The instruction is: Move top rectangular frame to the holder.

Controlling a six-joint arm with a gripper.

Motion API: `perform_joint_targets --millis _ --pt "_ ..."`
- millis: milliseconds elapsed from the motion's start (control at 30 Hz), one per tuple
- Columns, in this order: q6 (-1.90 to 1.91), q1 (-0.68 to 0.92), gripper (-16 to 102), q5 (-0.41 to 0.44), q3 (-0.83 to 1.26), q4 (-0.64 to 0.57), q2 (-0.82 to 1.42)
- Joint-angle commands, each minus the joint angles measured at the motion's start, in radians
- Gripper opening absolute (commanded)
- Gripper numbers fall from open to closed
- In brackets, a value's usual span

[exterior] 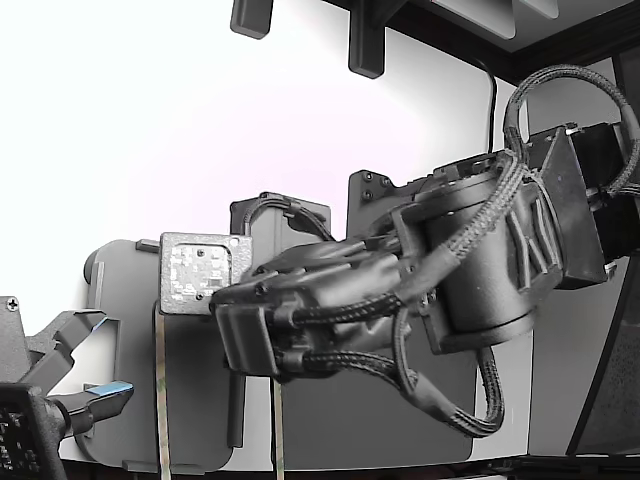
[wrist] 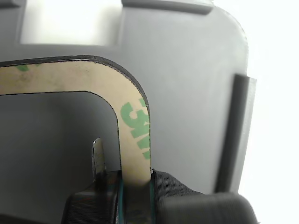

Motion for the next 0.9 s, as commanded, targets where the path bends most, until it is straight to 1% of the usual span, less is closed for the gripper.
perform_joint_targets --millis 0,200,533,867 --pt "0.0 -0.037 -10 -0.006 -0.012 -0.026 0.02" --pt "0.009 -0.092 -10 -0.021 0.032 -0.083 0.025" --pt "-0.009 -0.133 -10 -0.023 0.04 -0.127 -0.014" --pt "-0.031 -0.133 -10 -0.009 0.035 -0.118 -0.034"
